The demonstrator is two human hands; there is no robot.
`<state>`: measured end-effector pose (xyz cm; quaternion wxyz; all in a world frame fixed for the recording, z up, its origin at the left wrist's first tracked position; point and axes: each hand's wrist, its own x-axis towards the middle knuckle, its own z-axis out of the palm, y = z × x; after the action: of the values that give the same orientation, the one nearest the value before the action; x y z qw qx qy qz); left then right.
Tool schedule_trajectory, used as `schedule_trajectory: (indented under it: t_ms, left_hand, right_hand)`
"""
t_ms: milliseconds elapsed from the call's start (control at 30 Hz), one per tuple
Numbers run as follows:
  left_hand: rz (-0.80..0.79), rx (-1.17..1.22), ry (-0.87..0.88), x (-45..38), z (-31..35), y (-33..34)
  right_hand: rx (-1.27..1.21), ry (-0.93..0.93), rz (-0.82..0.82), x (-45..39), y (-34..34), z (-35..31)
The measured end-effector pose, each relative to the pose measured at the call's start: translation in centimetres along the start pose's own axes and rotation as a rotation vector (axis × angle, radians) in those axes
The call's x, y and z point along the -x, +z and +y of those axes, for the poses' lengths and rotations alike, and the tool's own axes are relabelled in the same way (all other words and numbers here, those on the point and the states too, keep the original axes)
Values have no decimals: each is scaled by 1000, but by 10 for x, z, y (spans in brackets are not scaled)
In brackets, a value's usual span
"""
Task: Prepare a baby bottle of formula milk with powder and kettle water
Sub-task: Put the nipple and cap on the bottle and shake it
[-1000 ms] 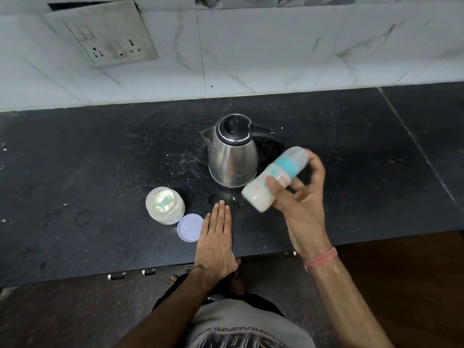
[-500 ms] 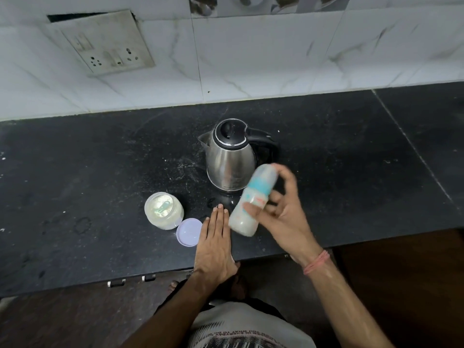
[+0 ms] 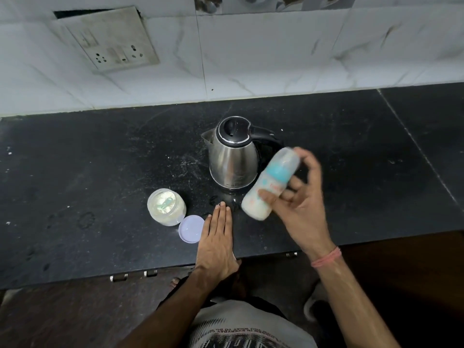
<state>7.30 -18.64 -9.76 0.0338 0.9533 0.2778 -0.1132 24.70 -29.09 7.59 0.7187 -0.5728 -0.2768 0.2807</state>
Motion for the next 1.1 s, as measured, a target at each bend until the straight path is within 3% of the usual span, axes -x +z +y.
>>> schedule_trajectory:
  t_ms: [100, 233, 367, 433, 567, 600, 767, 833, 933, 967, 1100]
  left_hand:
    - [-8, -9, 1, 0, 0, 0]
    - [-10, -21, -1, -1, 0, 1]
    - [-29, -34, -1, 0, 0, -1]
    - [-34, -47, -6, 0, 1, -3]
    - [-27, -33, -4, 1, 2, -4]
    - [-31, -23, 2, 0, 1, -4]
    - [-50, -49, -8, 1, 2, -9]
    - [-50, -51, -6, 2, 3, -10]
    - [-43, -25, 5, 1, 2, -9]
    - [-44, -20, 7, 1, 2, -8]
    - [-52, -31, -1, 2, 1, -9]
  right_hand:
    - [-31, -38, 148, -4, 0, 4]
    - [74, 102, -140, -7, -14, 3]
    - [-102, -28, 171, -10, -10, 4]
    - [-76, -18, 201, -11, -8, 8]
    - [230, 167, -263, 1, -5, 12]
    - [244, 157, -289, 3, -4, 13]
    - [-98, -18, 178, -5, 15, 7]
    - [-78, 3, 164, -7, 17, 4]
    - [65, 107, -208, -8, 9, -1]
    - [63, 94, -241, -7, 8, -3]
    - [-101, 6, 103, -10, 8, -2]
